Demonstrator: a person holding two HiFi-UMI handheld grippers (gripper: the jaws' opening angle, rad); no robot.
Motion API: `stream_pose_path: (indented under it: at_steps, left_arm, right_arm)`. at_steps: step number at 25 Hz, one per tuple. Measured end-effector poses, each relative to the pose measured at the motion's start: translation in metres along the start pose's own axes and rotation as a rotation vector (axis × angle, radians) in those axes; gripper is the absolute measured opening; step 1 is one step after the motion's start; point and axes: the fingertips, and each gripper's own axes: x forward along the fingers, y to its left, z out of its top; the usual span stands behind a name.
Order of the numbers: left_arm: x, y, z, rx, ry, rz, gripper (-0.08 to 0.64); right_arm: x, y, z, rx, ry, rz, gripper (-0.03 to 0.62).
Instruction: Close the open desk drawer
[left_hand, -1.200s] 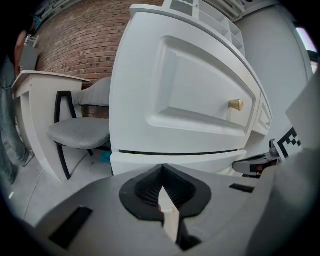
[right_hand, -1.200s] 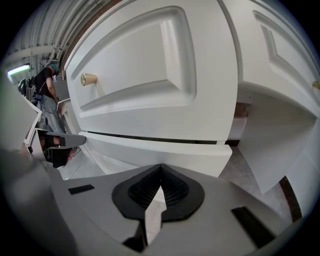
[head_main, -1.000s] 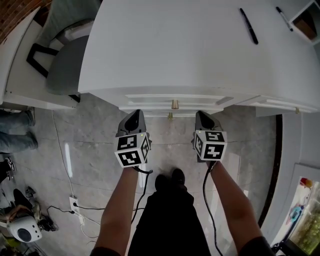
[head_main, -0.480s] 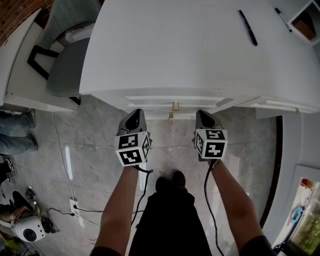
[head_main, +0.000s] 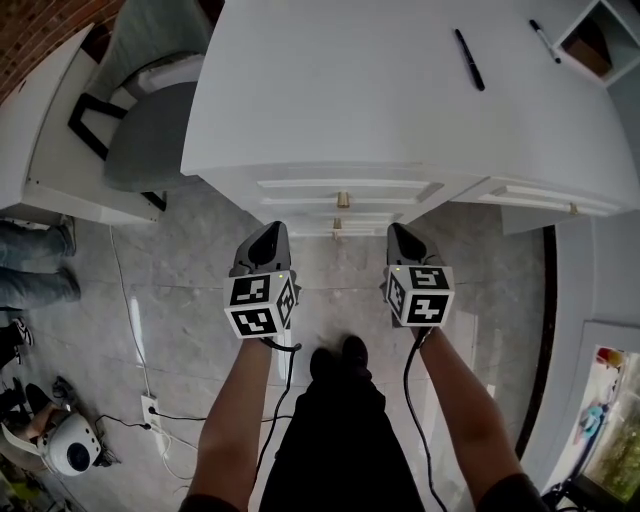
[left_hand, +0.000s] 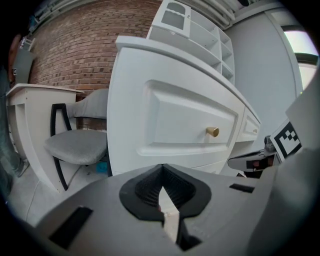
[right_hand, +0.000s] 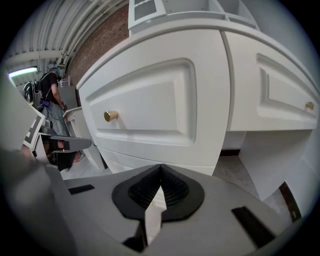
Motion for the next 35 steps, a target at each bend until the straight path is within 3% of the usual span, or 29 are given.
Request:
stream_pose_path:
  at_steps: [12, 27, 35]
  left_arm:
    - [-0.113, -0.041, 0.074, 0.051, -0.071, -0.041, 0.009]
    - [-0.238, -0.089, 0.188, 0.097, -0.205, -0.089, 0.009]
    - [-0.289, -0.106, 0.229, 0.115, -0.279, -0.096, 0.009]
  right_arm:
    - [-0.123, 0.023, 0.07, 0.014, -0.108, 0.033, 0.005]
    - [-0.27, 0.062, 0.185, 0.015, -0.314, 0.107, 0.005]
    - [-0.337, 0.084, 0.219, 0.026, -0.4, 0.164, 0.005]
